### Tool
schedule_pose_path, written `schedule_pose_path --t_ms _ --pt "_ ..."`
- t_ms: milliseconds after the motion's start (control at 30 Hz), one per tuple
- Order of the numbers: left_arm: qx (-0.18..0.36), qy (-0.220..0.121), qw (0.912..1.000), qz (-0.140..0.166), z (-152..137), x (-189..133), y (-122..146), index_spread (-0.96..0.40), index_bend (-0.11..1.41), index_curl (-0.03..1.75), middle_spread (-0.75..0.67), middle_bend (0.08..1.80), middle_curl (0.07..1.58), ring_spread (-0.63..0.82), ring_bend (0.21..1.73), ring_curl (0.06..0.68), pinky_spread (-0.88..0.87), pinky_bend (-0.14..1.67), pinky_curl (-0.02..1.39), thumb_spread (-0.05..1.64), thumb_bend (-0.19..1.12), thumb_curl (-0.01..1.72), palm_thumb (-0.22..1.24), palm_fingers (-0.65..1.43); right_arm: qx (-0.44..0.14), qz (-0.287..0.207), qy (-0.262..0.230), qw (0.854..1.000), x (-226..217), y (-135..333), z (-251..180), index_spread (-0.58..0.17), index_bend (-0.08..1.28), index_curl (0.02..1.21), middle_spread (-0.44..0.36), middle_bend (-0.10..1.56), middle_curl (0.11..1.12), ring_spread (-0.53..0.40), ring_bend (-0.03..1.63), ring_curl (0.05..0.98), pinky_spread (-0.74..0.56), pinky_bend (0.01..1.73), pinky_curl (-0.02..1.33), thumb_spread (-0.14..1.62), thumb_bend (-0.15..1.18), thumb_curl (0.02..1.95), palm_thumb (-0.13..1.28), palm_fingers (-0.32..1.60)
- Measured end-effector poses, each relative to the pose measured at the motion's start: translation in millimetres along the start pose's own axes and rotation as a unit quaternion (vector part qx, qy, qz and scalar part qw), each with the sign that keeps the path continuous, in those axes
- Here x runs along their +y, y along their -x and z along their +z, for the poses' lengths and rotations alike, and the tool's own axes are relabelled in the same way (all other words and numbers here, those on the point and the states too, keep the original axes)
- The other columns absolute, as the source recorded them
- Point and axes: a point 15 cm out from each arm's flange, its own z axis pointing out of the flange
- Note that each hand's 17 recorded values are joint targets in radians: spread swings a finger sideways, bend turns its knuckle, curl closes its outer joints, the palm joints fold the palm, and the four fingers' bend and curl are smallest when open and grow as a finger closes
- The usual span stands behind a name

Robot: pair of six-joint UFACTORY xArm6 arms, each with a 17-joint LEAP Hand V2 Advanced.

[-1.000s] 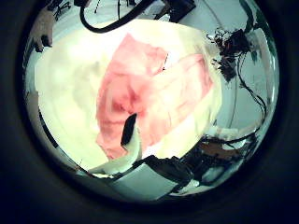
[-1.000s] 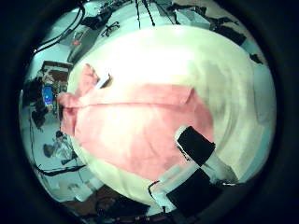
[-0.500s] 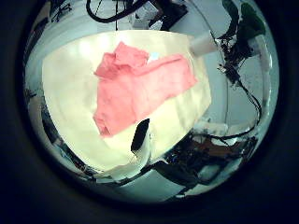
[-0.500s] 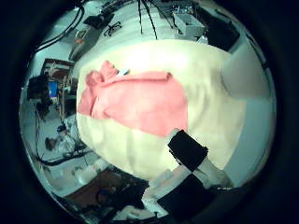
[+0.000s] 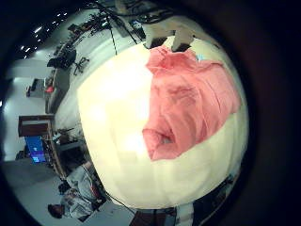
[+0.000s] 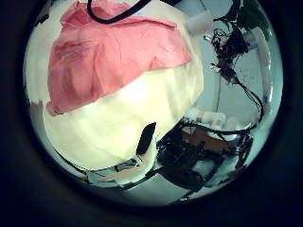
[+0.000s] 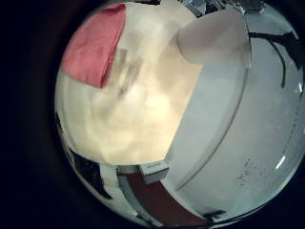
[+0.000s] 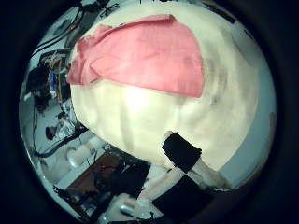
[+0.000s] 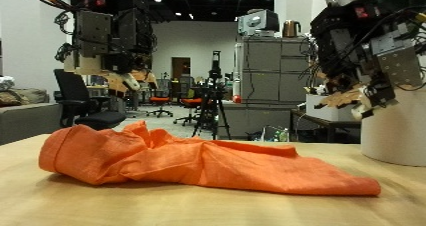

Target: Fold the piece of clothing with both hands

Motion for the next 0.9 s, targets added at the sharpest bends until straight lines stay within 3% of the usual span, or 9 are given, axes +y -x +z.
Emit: schedule_pose_path --t_ms 500,733,900 --pt "-0.002 0.004 1.0000 -0.002 9 7 -4 0.02 0.15 0.28 0.40 0.17 0.23 0.56 0.48 0.193 0.54 0.33 0.29 0.88 -0.03 0.33 0.25 -0.07 0.001 -0.037 0.087 0.996 -14 8 91 -0.341 0.16 0.29 -0.009 0.19 0.33 0.167 0.33 0.231 0.28 0.36 0.29 1.00 -0.03 0.28 0.47 0.03" --pt "-0.007 0.010 0.9999 -0.001 12 10 -1 0.02 0.15 0.27 0.39 0.17 0.22 0.55 0.47 0.196 0.54 0.32 0.30 0.88 -0.03 0.32 0.26 -0.06 0.018 -0.040 0.061 0.997 -36 2 100 -0.317 0.16 0.29 -0.022 0.21 0.33 0.158 0.33 0.234 0.26 0.34 0.29 0.97 -0.02 0.29 0.53 0.09" --pt "-0.008 0.008 0.9999 -0.002 9 9 1 0.03 0.15 0.27 0.39 0.17 0.23 0.55 0.47 0.200 0.53 0.31 0.30 0.89 -0.03 0.32 0.26 -0.05 0.022 -0.045 0.058 0.997 -42 4 99 -0.314 0.18 0.29 -0.069 0.24 0.35 0.062 0.40 0.252 0.20 0.32 0.29 0.95 -0.02 0.31 0.61 0.26"
